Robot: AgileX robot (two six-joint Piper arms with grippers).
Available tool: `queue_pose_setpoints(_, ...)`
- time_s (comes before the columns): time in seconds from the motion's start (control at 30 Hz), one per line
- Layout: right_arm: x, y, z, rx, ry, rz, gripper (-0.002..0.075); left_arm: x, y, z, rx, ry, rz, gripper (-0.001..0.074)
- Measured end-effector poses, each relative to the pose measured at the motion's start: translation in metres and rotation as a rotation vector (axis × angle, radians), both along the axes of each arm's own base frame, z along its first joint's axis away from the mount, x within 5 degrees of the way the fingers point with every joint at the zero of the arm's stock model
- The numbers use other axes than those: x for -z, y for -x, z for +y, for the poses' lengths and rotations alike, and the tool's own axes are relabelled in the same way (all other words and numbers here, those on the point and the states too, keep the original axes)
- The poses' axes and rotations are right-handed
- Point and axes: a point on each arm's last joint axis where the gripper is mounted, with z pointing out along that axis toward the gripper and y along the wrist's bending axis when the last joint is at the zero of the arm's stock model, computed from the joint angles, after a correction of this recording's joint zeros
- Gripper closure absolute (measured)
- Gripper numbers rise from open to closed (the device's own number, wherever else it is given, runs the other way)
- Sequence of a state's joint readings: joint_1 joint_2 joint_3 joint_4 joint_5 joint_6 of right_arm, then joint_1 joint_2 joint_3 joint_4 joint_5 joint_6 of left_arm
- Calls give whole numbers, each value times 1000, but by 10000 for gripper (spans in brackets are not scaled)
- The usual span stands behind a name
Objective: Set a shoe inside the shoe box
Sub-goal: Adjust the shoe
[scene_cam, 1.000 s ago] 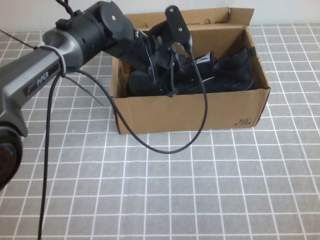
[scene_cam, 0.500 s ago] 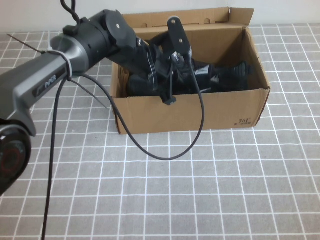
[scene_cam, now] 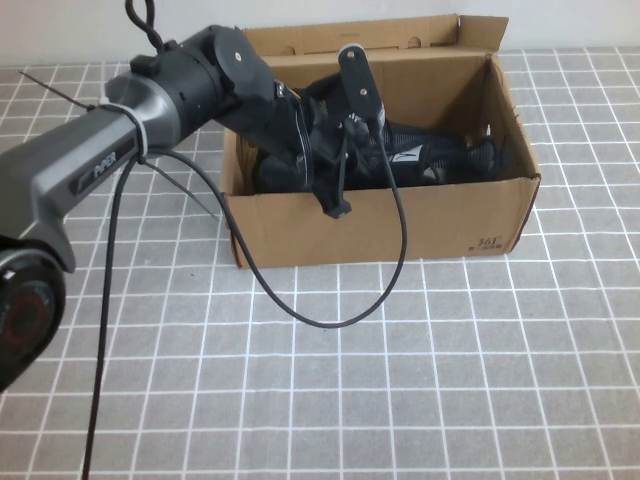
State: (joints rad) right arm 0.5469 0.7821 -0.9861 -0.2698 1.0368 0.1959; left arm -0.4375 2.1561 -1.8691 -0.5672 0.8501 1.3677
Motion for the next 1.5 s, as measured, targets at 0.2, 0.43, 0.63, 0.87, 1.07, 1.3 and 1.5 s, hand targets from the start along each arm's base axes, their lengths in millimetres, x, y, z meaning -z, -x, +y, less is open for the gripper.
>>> queue_pose_setpoints(0.2, 0, 0, 0, 0, 0, 0, 742, -21, 7, 1, 31, 11, 6, 713)
queue_pose_setpoints(0.43, 0, 0, 0, -1, -2, -3, 743, -36, 6, 0, 13, 38, -5, 713)
queue_pose_setpoints(0.63, 0, 0, 0, -1, -3, -4, 742, -36, 8, 0, -12, 46, 42, 713)
queue_pose_setpoints(0.87, 0, 0, 0, -1, -3, -4, 742, -32, 9, -1, -14, 42, 77, 713)
queue_pose_setpoints(1.07, 0, 0, 0, -1, -3, -4, 742, -16, 4, -3, -15, 28, 107, 713)
queue_pose_setpoints(1.3, 0, 0, 0, -1, -3, -4, 742, -14, 2, -2, -15, 16, 91, 713)
queue_pose_setpoints(1.5, 0, 0, 0, -1, -3, -4, 742, -12, 2, -3, 3, 8, 82, 713)
